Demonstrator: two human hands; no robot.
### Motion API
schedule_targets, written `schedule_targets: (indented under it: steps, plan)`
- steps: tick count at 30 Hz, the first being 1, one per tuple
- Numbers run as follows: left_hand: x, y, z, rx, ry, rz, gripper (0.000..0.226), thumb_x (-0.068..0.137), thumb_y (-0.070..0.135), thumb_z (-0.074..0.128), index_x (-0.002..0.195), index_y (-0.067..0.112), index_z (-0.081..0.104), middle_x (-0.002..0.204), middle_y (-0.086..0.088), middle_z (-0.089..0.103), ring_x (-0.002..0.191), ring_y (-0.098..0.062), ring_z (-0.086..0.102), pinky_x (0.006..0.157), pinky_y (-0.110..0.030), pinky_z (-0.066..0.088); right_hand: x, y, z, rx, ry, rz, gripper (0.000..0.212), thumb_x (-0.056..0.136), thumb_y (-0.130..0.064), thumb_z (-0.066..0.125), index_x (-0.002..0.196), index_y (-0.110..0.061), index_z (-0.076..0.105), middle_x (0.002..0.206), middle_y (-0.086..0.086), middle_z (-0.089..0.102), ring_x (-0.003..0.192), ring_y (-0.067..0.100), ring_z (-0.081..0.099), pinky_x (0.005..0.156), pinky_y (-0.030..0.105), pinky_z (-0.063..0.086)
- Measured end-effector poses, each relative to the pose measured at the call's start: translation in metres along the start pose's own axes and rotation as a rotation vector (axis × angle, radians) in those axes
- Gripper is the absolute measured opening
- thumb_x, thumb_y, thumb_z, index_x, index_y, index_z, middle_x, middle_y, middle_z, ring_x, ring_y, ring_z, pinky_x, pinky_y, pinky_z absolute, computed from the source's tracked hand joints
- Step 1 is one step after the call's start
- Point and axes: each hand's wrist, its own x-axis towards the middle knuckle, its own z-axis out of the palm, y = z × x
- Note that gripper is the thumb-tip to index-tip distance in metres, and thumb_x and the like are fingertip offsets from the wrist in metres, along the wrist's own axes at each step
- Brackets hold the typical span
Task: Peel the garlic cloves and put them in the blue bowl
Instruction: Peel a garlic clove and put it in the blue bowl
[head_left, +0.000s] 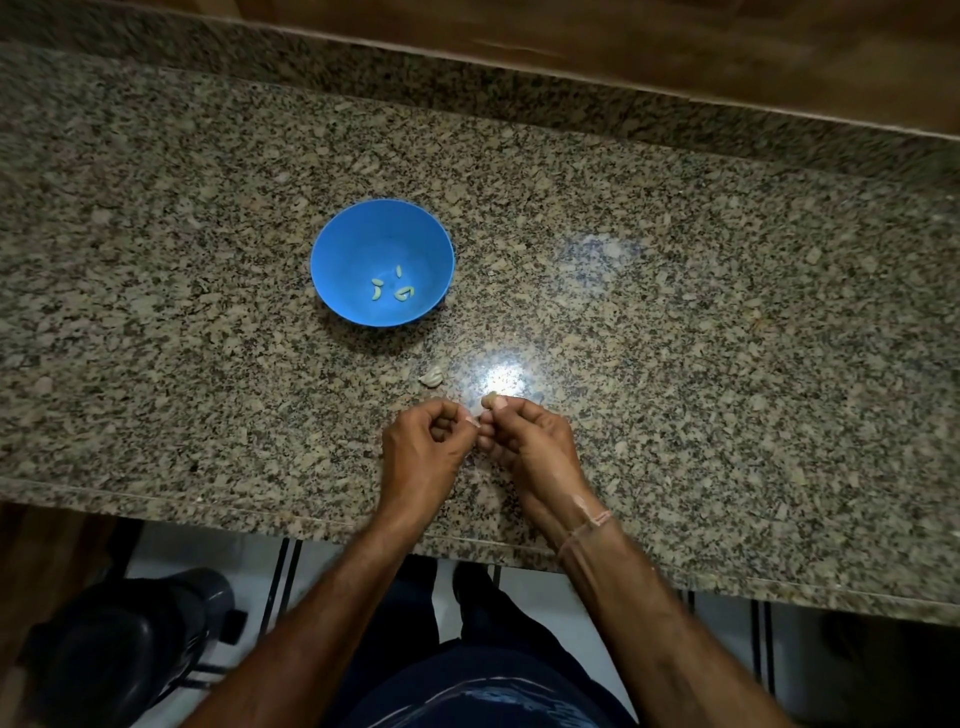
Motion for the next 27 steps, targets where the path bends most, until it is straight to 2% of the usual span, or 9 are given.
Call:
schedule_targets:
  steps: [4,8,13,18,22,25,27]
  plan:
    - [-0.001,-0.008,0.002,0.043,0.035,-0.024,0.002,0.092,0.022,0.074,0.092,0.022,0.076,0.079,0.007,0.074,0.075,-0.009,0.07,0.063,-0.021,0.052,0.004,0.0,-0.003,0.031,-0.001,0.043,0.015,0.097,-0.006,0.067,0.108,0.003,0.072,0.085,0.007,0.074,0.077,0.015,0.068,0.077,0.025,0.06]
    - [0.003,-0.001,0.0,-0.001,0.043,0.002,0.009,0.093,0.022,0.075,0.101,0.022,0.078,0.088,0.011,0.076,0.081,-0.004,0.072,0.07,-0.025,0.059,0.004,0.003,-0.007,-0.02,-0.021,0.051,0.018,0.095,-0.006,0.07,0.111,0.002,0.072,0.089,0.01,0.074,0.076,0.015,0.069,0.074,0.025,0.06]
    - [0.006,0.006,-0.006,0.038,0.011,0.089,0.014,0.093,0.027,0.076,0.105,0.02,0.08,0.089,0.012,0.076,0.082,-0.001,0.071,0.071,-0.02,0.059,0.003,0.0,-0.008,-0.219,-0.011,-0.017,0.016,0.096,-0.01,0.072,0.107,0.001,0.073,0.089,0.012,0.075,0.073,0.017,0.068,0.068,0.028,0.062]
    - [0.006,0.004,-0.011,0.154,-0.007,0.152,0.015,0.093,0.033,0.076,0.102,0.022,0.079,0.085,0.013,0.074,0.077,-0.002,0.069,0.065,-0.025,0.06,0.003,-0.005,-0.008,-0.53,0.027,-0.185,0.009,0.095,-0.012,0.072,0.1,-0.005,0.076,0.084,0.009,0.076,0.069,0.017,0.071,0.064,0.027,0.06]
    - [0.005,0.008,-0.013,0.282,0.037,0.245,0.013,0.093,0.031,0.075,0.102,0.022,0.08,0.091,0.012,0.075,0.077,-0.001,0.066,0.065,-0.024,0.055,0.003,-0.003,-0.008,-0.739,0.022,-0.352,0.007,0.092,-0.02,0.078,0.097,-0.015,0.079,0.084,0.0,0.077,0.079,0.018,0.074,0.073,0.034,0.064]
    - [0.005,0.009,-0.015,0.4,0.035,0.35,0.011,0.092,0.03,0.074,0.099,0.023,0.079,0.092,0.012,0.074,0.08,-0.009,0.065,0.069,-0.032,0.055,0.001,-0.006,-0.008,-0.9,0.026,-0.474,0.006,0.093,-0.02,0.077,0.097,-0.016,0.08,0.084,-0.006,0.076,0.077,0.006,0.072,0.072,0.024,0.062]
    - [0.006,0.008,-0.015,0.421,0.032,0.361,0.012,0.091,0.033,0.073,0.098,0.024,0.078,0.092,0.012,0.073,0.082,-0.011,0.065,0.07,-0.035,0.055,0.001,-0.007,-0.008,-1.006,0.018,-0.554,0.006,0.094,-0.017,0.076,0.098,-0.014,0.079,0.085,-0.006,0.076,0.077,0.004,0.071,0.073,0.021,0.06]
